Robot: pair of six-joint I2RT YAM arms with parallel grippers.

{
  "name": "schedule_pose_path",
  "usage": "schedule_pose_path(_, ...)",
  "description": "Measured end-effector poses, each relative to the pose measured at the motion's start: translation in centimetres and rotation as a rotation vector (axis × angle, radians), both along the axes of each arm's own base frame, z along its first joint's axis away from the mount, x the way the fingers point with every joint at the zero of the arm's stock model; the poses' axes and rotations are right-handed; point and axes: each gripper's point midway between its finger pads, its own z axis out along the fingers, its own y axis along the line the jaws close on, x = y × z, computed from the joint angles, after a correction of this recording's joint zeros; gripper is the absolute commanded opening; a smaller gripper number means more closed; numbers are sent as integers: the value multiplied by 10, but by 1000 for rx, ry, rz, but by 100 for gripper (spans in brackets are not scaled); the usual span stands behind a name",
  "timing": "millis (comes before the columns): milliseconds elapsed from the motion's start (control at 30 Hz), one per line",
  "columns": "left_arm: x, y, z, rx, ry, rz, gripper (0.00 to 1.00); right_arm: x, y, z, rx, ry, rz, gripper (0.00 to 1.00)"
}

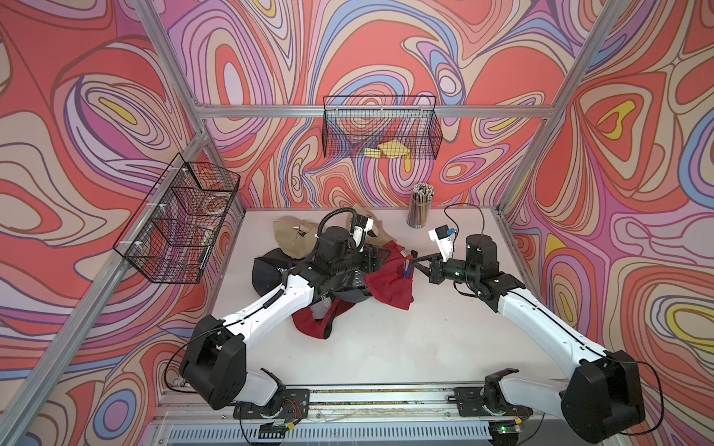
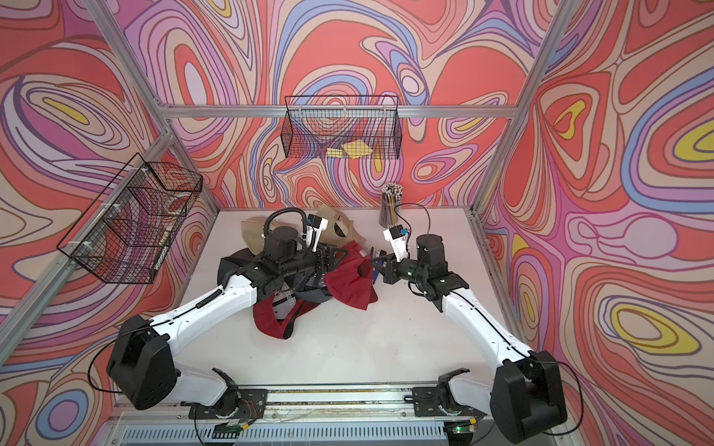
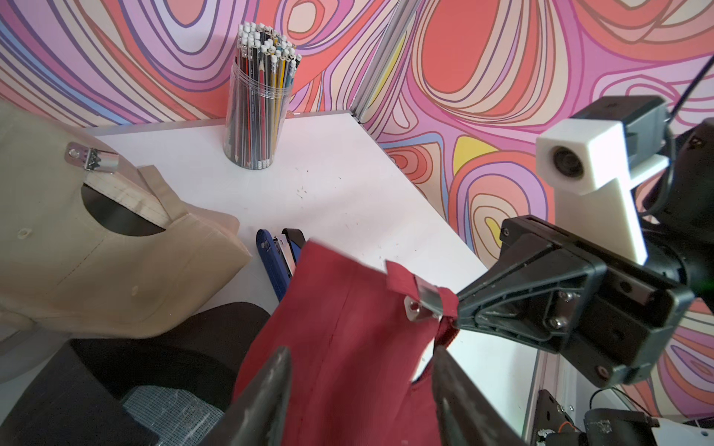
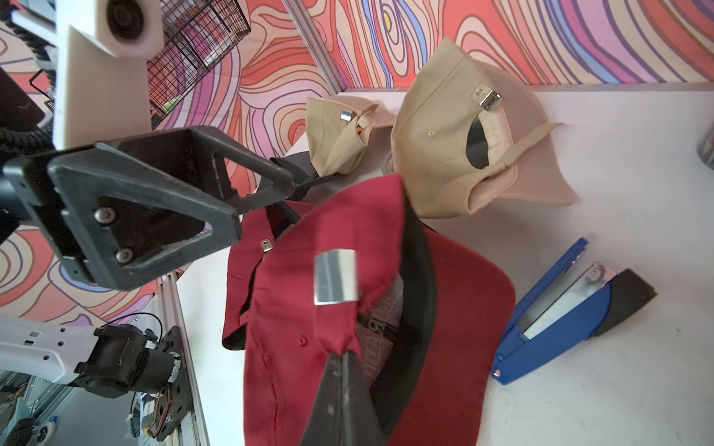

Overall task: Open the adjustable buckle of the baseball cap
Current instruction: Pull the adjustable strap on the baseball cap.

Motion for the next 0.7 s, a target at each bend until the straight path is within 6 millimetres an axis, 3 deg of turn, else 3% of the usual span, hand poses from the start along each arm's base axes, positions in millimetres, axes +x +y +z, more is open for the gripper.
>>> schedule_pose_path(200,10,17,1,9,-24,-15,68,6,4,7,-5,-22,29,0)
schedule_pose_path(433,-18,8,-9,-3,-89,-165,74,9,8,6,-1,-14,50,0)
schedule_pose_path(700,-36,-2,-26,57,-223,-252,77,9,12,11,29,-21,75,0)
